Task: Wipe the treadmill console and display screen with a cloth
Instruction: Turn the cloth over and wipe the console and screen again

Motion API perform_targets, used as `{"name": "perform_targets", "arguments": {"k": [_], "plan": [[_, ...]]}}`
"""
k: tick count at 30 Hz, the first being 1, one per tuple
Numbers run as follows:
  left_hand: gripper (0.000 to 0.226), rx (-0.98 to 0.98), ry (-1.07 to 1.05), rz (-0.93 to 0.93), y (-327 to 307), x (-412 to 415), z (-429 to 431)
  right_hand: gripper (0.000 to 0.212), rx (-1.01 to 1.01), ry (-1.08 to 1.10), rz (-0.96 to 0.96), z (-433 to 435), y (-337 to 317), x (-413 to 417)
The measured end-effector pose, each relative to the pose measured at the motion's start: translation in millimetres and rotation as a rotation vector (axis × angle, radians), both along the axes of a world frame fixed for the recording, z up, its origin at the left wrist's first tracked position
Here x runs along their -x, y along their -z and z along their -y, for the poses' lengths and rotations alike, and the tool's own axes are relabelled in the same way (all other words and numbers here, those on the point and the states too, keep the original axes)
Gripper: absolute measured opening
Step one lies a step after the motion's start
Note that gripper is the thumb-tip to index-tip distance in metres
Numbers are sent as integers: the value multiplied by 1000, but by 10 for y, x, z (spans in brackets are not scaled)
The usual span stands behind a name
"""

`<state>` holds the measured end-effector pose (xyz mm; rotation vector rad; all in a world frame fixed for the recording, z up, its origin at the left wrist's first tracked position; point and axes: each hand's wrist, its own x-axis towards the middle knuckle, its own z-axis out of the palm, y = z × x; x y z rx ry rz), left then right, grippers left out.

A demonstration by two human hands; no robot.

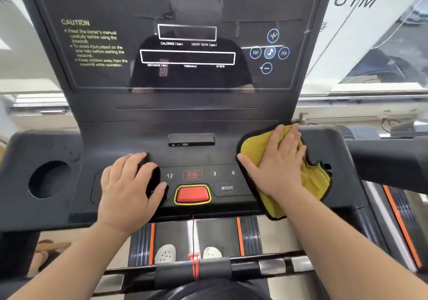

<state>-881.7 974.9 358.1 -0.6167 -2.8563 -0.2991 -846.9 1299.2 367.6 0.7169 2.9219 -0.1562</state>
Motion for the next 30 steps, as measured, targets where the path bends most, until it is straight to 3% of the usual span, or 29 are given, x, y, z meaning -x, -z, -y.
{"name": "perform_targets", "arguments": {"k": [4, 8, 10, 14, 17, 19, 22, 25, 27, 30], "plan": [[50, 6, -7, 1, 4, -6, 1, 117, -11, -205, -16, 614, 13, -59], [51, 2, -17, -1, 6, -18, -1, 82, 43, -530, -64, 828, 43, -441], [51, -11, -22, -12, 16, -18, 0, 73, 16, -538, -51, 626, 53, -544], [51, -16, -21, -19, 25, -11, 0, 87, -99, -254, 73, 46, -60, -342], [50, -14, -28, -11, 30, -10, 9, 98, -74, -171, 71, -20, -106, -126], [50, -10, -31, -8, 31, -11, 13, 102, -64, -207, 52, 159, -120, -61], [51, -10, -31, -5, 27, -17, 15, 97, -52, -432, 49, 524, -81, -153], [52, -13, -32, -10, 23, -18, 8, 88, 2, -578, -143, 572, -62, -337], [52, -12, -32, -12, 26, -17, 8, 87, 10, -535, -270, 432, -47, -386], [53, -9, -33, -7, 31, -17, 13, 107, -30, -394, -220, 263, -23, -334]]}}
